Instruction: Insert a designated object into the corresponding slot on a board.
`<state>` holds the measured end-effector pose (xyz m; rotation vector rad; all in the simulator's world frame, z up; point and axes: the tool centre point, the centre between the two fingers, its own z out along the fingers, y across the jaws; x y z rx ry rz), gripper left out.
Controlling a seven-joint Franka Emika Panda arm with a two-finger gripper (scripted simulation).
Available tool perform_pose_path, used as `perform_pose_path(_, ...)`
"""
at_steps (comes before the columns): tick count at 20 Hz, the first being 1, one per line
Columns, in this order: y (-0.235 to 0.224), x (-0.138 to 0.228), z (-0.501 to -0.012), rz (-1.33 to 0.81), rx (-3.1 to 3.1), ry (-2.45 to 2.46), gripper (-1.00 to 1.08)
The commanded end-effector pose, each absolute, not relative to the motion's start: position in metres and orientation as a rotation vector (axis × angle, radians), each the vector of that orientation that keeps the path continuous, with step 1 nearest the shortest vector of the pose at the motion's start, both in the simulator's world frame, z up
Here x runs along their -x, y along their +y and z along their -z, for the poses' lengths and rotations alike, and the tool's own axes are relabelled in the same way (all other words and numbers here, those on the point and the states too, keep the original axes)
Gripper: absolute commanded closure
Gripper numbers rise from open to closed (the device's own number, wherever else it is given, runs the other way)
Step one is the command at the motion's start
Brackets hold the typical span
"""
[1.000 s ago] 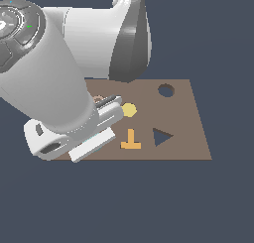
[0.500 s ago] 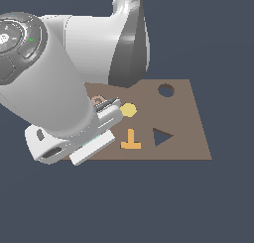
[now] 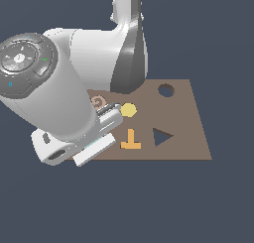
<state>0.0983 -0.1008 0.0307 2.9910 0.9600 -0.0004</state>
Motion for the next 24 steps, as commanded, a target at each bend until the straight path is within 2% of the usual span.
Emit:
perform_pose_path(1, -0.1, -0.098, -0.03, 0.0, -2.991, 0.961, 1.08)
perform_pose_path(14, -0.099, -0.101, -0.031, 0.0, -2.98, 0.992, 1.08)
perform_pose_path(24, -0.08, -0.12, -0.031, -0.001, -2.884, 1.243, 1.08)
